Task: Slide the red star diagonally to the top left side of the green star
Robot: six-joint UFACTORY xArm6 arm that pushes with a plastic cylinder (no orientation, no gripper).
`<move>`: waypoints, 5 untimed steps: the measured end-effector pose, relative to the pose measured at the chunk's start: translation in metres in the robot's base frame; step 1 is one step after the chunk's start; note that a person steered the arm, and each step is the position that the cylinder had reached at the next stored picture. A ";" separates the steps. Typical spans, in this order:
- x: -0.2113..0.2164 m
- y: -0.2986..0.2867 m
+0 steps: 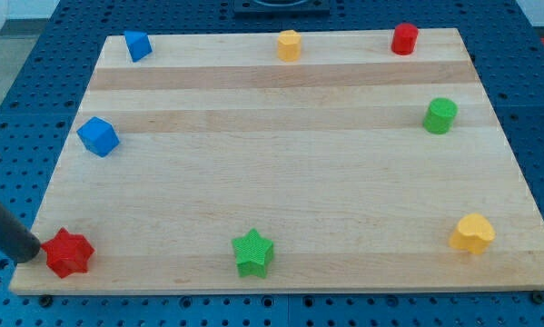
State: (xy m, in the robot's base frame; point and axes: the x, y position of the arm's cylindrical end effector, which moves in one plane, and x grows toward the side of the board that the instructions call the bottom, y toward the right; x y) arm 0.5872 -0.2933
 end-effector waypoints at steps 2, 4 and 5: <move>0.016 0.000; 0.031 0.002; 0.026 0.017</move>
State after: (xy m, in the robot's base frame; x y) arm 0.6137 -0.2759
